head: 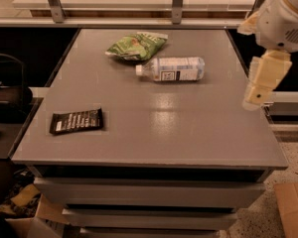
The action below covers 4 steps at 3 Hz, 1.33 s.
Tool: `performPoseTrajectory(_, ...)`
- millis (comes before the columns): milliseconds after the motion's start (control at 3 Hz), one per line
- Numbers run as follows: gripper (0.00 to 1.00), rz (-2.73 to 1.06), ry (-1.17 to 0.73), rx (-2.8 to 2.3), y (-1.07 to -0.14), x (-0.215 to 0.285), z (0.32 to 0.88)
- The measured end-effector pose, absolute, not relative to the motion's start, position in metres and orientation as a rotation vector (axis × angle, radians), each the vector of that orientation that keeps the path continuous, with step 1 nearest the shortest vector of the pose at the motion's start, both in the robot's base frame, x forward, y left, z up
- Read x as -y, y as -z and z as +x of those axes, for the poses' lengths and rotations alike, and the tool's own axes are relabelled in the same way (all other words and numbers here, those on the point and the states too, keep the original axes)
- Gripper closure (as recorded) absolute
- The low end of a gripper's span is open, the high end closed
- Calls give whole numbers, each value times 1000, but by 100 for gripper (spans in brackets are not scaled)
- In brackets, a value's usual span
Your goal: Move blue plastic bottle near rxbar chocolate
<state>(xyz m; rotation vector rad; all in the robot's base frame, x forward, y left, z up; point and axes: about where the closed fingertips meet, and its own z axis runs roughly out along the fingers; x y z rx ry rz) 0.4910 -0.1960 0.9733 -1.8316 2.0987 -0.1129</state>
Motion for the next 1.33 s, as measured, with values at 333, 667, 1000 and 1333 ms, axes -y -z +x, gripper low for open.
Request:
performPoseTrajectory(333,0,-1989,108,-2001,-952,168,552)
performPoseTrajectory(667,0,-2081,104,-1955,-935,149,586)
performPoseTrajectory(1000,0,-2162,126,-1922,-911,129,617)
performPoseTrajectory(1333,0,-2221,135,-1915,-890,114,641)
